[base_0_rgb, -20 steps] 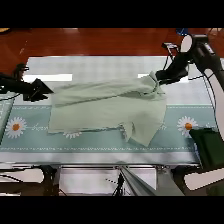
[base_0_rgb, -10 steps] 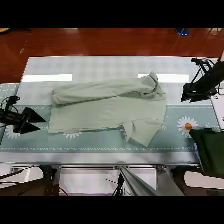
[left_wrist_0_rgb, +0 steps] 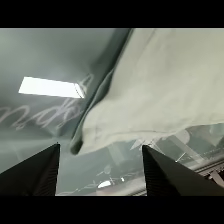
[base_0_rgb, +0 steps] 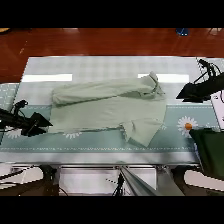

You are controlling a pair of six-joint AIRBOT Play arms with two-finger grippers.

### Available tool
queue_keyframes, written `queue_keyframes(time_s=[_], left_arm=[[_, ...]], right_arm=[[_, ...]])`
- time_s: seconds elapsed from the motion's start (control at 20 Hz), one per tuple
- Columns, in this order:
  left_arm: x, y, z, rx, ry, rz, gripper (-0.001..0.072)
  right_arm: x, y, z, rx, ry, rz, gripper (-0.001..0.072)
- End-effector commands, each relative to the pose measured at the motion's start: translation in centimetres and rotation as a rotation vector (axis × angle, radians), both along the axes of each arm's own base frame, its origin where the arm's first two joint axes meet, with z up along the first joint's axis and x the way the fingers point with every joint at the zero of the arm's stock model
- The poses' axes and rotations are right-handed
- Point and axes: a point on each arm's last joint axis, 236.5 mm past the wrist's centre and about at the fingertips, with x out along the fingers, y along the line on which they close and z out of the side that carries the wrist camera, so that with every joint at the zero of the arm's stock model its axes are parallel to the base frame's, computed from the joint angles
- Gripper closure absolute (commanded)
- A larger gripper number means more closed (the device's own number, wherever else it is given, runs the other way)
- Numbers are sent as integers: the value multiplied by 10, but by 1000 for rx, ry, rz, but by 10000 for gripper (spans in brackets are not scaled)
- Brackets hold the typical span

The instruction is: Fold the shirts.

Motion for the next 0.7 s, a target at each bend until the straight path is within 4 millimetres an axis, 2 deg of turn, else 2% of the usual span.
queue_keyframes(time_s=[0.0, 0.15, 0.25, 0.35, 0.4, 0.5, 0.65], left_arm=[[15, -18, -9, 4, -30, -29, 98], [23, -37, -18, -10, 2, -12, 126], [22, -42, -20, -12, 14, -23, 516], [18, -45, -18, -28, 15, -49, 652], [15, -47, -16, -41, 12, -73, 680], [12, -48, -13, -53, 12, -90, 679], [12, -49, -13, -54, -5, -111, 680]], right_arm=[[6, 5, 3, 32, -28, -12, 217], [6, 5, 3, 35, -29, -14, 217], [0, 8, 4, 45, -7, -1, 216], [-12, -1, 0, -1, 32, 27, 216], [-17, -12, -3, -55, 45, 32, 216], [-32, -26, -9, -76, 62, -11, 217], [-69, -7, -30, 36, 108, -67, 213]])
